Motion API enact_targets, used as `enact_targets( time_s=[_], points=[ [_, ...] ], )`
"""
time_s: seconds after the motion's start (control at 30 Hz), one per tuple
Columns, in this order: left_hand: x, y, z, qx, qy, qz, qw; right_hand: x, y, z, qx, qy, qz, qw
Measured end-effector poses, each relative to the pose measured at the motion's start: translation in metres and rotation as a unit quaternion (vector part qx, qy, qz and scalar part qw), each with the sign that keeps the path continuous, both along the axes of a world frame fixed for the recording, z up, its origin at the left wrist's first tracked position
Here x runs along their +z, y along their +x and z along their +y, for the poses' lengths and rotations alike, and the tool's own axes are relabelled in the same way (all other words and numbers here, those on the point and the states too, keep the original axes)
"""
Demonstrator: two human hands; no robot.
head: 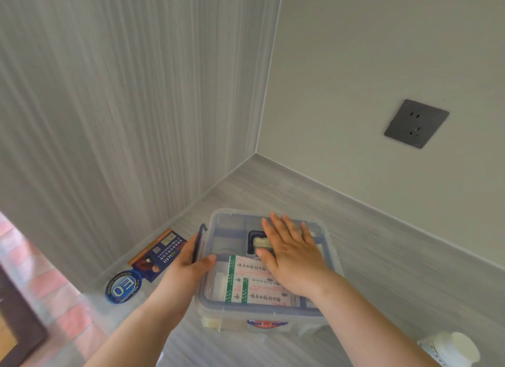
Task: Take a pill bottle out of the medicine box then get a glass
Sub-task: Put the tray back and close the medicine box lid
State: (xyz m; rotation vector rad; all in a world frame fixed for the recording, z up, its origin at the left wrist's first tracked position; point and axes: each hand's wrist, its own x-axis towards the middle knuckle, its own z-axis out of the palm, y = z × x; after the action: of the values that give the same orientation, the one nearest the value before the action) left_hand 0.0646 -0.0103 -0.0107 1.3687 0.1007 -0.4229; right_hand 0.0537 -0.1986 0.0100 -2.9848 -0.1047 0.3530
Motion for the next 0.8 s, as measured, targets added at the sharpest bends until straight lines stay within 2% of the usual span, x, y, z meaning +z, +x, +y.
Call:
enact_targets(
  time_s=[0.2, 0.27, 0.3, 0.4, 0.47, 0.53, 0.57, 0.63, 0.7, 0.73, 0.8],
  points=[
    [0.003, 0.002, -0.009, 0.012, 0.065, -0.004, 0.998, 0.0, 0.0, 0.0, 0.002, 0.006, 0.001, 1.0],
    [0.006, -0.001, -0.015, 0.017, 0.154, -0.063, 0.986, 0.0, 0.0, 0.0, 0.0, 0.014, -0.007, 1.0],
    [0.007, -0.003, -0.017, 0.021, 0.227, -0.121, 0.966, 0.0, -0.001, 0.001, -0.001, 0.021, -0.016, 1.0],
    [0.005, -0.01, -0.021, 0.009, 0.404, -0.302, 0.863, -0.001, -0.008, -0.002, -0.044, 0.112, -0.109, 0.987],
    [0.003, -0.011, -0.023, -0.064, 0.468, -0.374, 0.798, 0.0, -0.014, -0.014, -0.133, 0.194, -0.221, 0.946],
    [0.002, -0.009, -0.023, -0.113, 0.506, -0.398, 0.757, -0.001, -0.021, -0.036, -0.251, 0.234, -0.284, 0.896],
    [0.003, -0.008, -0.023, -0.122, 0.512, -0.397, 0.752, -0.003, -0.026, -0.048, -0.319, 0.262, -0.265, 0.872],
    [0.007, -0.008, -0.024, -0.126, 0.516, -0.39, 0.753, -0.009, -0.035, -0.063, -0.444, 0.381, -0.138, 0.799],
    [0.009, -0.008, -0.024, -0.138, 0.532, -0.386, 0.741, -0.018, -0.043, -0.064, -0.475, 0.545, 0.005, 0.691],
    [0.009, -0.008, -0.024, -0.143, 0.541, -0.384, 0.734, -0.022, -0.046, -0.063, -0.465, 0.597, 0.042, 0.653],
    [0.009, -0.007, -0.023, -0.145, 0.55, -0.377, 0.731, -0.028, -0.048, -0.06, -0.454, 0.627, 0.047, 0.632]
  ],
)
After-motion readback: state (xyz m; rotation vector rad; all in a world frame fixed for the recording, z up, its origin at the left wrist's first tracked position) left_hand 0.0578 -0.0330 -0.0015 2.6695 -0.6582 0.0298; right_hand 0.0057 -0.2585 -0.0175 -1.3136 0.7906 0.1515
